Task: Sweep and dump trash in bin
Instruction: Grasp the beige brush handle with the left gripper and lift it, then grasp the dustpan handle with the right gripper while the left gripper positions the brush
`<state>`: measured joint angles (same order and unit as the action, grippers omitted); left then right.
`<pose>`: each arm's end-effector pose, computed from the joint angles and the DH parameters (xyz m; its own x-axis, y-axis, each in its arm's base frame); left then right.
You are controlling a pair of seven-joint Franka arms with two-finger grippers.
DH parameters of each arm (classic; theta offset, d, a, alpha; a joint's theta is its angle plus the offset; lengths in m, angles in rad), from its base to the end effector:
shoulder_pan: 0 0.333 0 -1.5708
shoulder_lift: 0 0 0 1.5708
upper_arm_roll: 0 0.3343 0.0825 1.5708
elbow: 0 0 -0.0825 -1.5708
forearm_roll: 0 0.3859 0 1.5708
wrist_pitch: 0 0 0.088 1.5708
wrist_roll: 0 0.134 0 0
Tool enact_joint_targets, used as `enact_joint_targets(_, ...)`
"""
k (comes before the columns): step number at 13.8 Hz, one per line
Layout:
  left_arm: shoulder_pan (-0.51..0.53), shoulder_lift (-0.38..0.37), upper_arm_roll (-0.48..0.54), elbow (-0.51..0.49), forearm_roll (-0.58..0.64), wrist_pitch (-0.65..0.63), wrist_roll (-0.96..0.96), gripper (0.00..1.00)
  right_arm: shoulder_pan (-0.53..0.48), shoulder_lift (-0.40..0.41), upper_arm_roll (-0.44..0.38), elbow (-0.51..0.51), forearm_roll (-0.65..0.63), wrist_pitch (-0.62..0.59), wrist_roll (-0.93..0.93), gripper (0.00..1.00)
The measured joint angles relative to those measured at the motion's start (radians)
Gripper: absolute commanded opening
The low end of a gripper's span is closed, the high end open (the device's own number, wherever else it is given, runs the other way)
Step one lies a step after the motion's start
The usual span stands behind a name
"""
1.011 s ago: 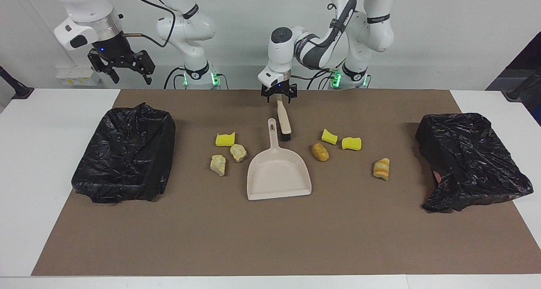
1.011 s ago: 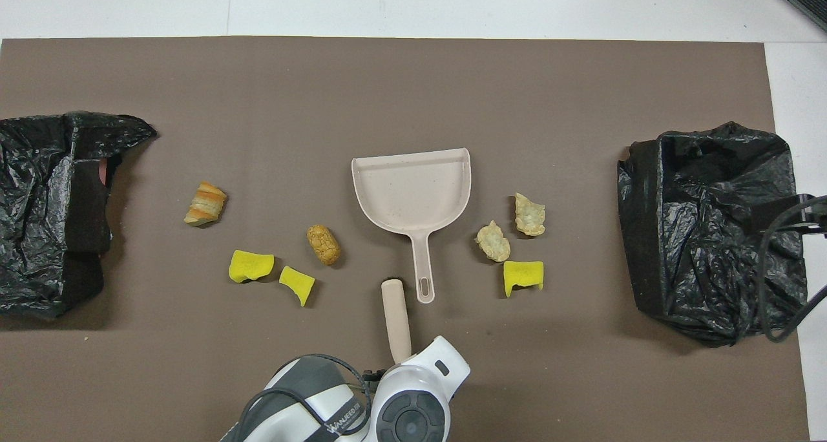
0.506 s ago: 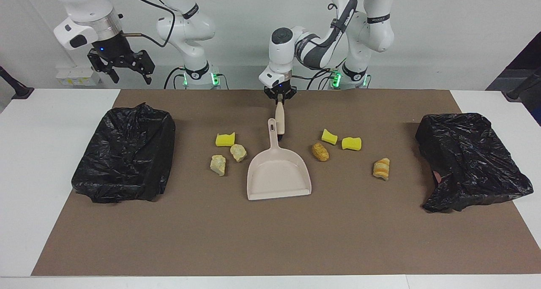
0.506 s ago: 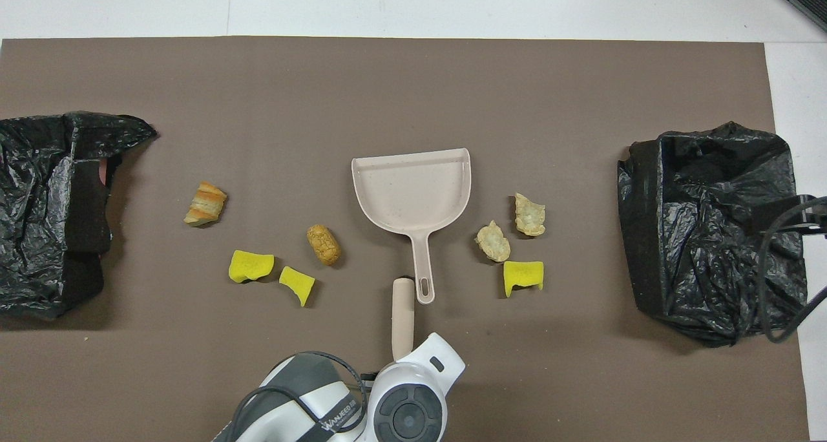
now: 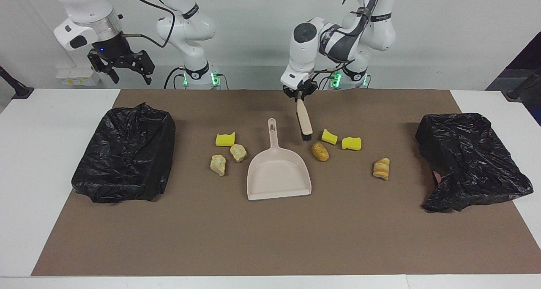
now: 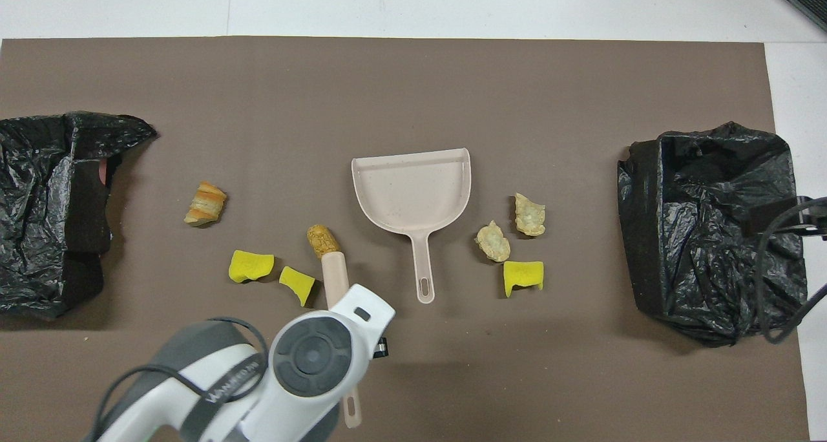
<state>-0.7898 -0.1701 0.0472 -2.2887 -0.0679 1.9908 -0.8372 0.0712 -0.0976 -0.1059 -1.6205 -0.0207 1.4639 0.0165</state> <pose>0.3406 -0.3202 0.4019 0.9827 0.1271 -0.1351 0.1211 -0.9913 -0.0515 0.5106 -0.0235 0.6354 0.9969 -0.0522 -0.0593 -0.0516 -0.9986 0.0113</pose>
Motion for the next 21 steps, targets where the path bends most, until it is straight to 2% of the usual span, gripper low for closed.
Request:
enact_joint_targets(3,0.149,-0.026,0.008,0.028,0.001,-0.028,0.123,0.00,0.062,0.003,0.022,-0.021,0.001,0.002,0.011,1.00)
enact_joint_targets(6,0.290,-0.021,0.010,0.032,0.003,-0.032,0.324,0.00,0.213,0.047,0.031,-0.051,0.003,0.074,0.151,1.00)
enact_joint_targets(12,0.499,0.021,0.011,0.033,0.004,0.027,0.696,0.00,0.429,0.277,0.036,-0.066,0.047,0.334,0.393,1.00)
enact_joint_targets(15,0.582,0.050,0.012,0.033,0.005,0.065,0.841,0.00,0.496,0.359,0.043,-0.084,0.072,0.443,0.459,1.00)
enact_joint_targets(21,0.762,0.176,0.012,0.032,0.017,0.245,1.142,0.00,0.605,0.393,0.050,-0.276,0.104,0.641,0.472,1.00)
